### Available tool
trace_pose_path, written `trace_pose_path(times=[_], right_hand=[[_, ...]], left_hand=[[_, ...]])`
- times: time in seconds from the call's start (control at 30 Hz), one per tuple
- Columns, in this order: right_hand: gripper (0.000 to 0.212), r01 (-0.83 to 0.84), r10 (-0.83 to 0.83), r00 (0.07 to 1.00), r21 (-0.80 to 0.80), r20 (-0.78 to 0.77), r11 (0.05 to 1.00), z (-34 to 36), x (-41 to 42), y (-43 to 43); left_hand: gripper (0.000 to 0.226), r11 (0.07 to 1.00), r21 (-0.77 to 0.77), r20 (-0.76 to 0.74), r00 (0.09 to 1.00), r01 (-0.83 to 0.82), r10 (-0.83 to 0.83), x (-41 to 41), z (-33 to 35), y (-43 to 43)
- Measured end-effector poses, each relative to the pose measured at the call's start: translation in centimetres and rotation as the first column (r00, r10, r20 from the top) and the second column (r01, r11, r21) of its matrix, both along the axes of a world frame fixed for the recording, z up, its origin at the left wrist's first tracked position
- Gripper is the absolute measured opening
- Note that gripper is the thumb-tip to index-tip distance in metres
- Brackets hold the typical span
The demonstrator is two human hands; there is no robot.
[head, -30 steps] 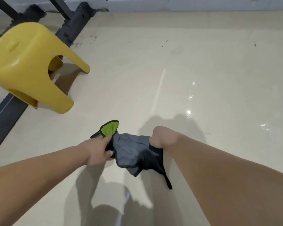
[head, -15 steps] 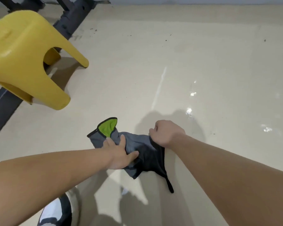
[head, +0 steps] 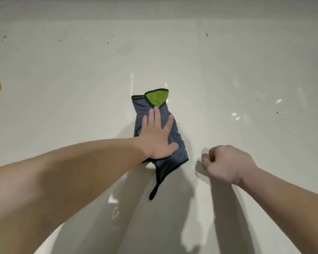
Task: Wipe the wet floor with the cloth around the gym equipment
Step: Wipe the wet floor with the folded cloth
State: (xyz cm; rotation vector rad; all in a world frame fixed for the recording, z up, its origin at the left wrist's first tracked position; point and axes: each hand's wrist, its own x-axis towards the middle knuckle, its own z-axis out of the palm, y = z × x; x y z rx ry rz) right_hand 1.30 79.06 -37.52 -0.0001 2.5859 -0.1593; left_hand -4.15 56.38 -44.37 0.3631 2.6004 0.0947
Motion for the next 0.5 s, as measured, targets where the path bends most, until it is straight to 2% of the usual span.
trace_pose_path(times=[0.07,0.13,0.2,0.27,0.33,0.37,0.43,0.5], right_hand=[[0.035,0.108,-0.107,0.994,0.042,-0.025,0.993,0.3,0.2,2.2],[0.036,0.231,-0.228,0.972,0.06,-0.047,0.971,0.5,0.2,4.3],[0.036,0.295,-0.291,0.955,0.097,-0.049,0.951,0.4,0.3,6.0],[0.035,0.333,-0.33,0.943,0.125,-0.041,0.935,0.3,0.1,7.0],[0.038,0.367,-0.363,0.93,0.114,-0.051,0.923,0.2,-0.4,7.2],[0.04,0.379,-0.375,0.925,0.098,-0.058,0.92,0.2,-0.7,7.1],[0.041,0.38,-0.376,0.925,0.071,-0.061,0.922,0.3,-1.2,6.1],[0.037,0.362,-0.359,0.932,0.063,-0.047,0.93,0.4,-1.9,4.6]], left_hand=[[0.098,0.986,0.024,-0.017,0.986,0.167,-0.167,-0.3,0.4,4.0],[0.096,0.925,0.071,-0.047,0.928,0.373,-0.37,1.4,0.1,7.1],[0.092,0.789,0.098,-0.11,0.795,0.606,-0.597,4.1,-0.3,8.9],[0.085,0.6,0.134,-0.176,0.615,0.789,-0.769,6.3,-0.9,9.4],[0.078,0.451,0.181,-0.219,0.483,0.874,-0.848,7.1,-1.4,8.9],[0.073,0.409,0.192,-0.251,0.448,0.892,-0.858,6.8,-1.7,8.5],[0.06,0.417,0.221,-0.308,0.469,0.882,-0.828,5.4,-1.6,7.8],[0.055,0.556,0.202,-0.275,0.592,0.806,-0.758,3.1,-0.8,6.7]])
